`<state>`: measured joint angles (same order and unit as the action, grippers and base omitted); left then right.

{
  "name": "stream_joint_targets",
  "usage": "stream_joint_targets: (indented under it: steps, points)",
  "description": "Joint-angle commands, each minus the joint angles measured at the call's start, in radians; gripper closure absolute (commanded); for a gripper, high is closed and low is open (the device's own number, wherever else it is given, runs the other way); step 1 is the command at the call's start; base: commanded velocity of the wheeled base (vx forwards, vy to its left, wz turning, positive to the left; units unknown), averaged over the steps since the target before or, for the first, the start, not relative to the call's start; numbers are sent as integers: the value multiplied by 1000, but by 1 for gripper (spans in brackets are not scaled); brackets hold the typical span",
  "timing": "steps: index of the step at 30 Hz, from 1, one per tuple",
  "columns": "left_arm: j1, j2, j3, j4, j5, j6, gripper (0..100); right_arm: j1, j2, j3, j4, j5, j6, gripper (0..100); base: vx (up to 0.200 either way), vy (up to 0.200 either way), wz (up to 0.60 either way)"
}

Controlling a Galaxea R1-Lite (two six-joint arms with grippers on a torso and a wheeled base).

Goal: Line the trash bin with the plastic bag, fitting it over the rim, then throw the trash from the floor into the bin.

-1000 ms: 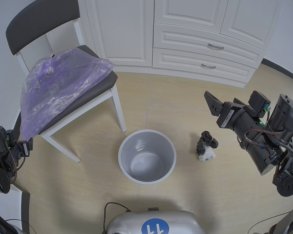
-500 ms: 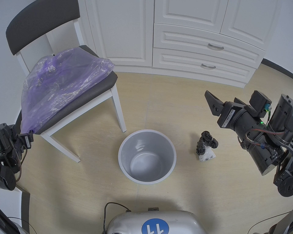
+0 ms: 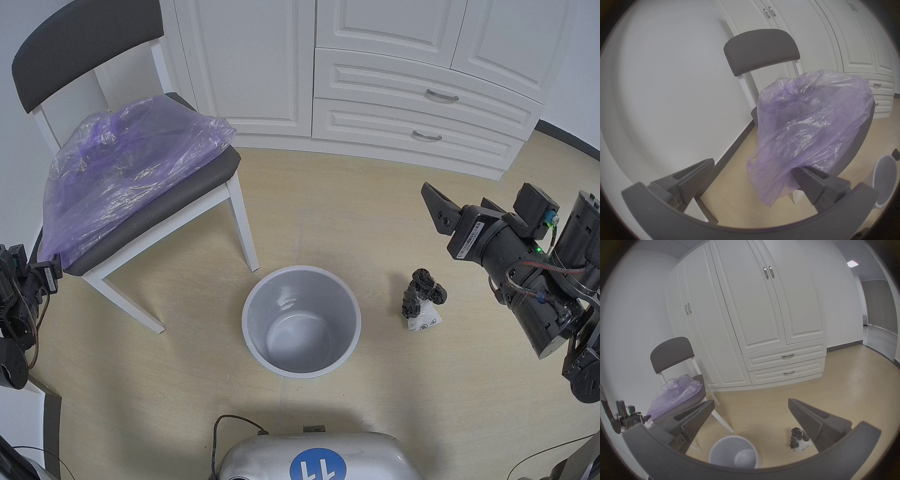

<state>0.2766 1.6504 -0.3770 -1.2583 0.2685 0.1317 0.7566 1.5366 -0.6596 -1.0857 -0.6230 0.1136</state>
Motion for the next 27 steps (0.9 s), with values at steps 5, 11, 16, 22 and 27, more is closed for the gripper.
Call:
stream_joint_targets:
  steps: [5, 11, 16, 22, 27]
  points:
    - [-10, -147, 6, 30, 1, 8, 0, 1, -1, -5, -3, 0, 1, 0, 0, 0, 0]
    - [-5, -129, -23, 31, 0, -3, 0, 1, 0, -5, -3, 0, 1, 0, 0, 0, 0]
    - [3, -63, -34, 20, -9, -26, 0, 1, 5, -8, -5, 0, 3, 0, 0, 0, 0]
    - [-10, -9, -17, 17, -11, -30, 0, 1, 11, 0, -54, 2, -3, 0, 0, 0, 0]
    - [-16, 45, -16, 13, -8, -32, 0, 6, 11, 1, -60, 0, -8, 0, 0, 0, 0]
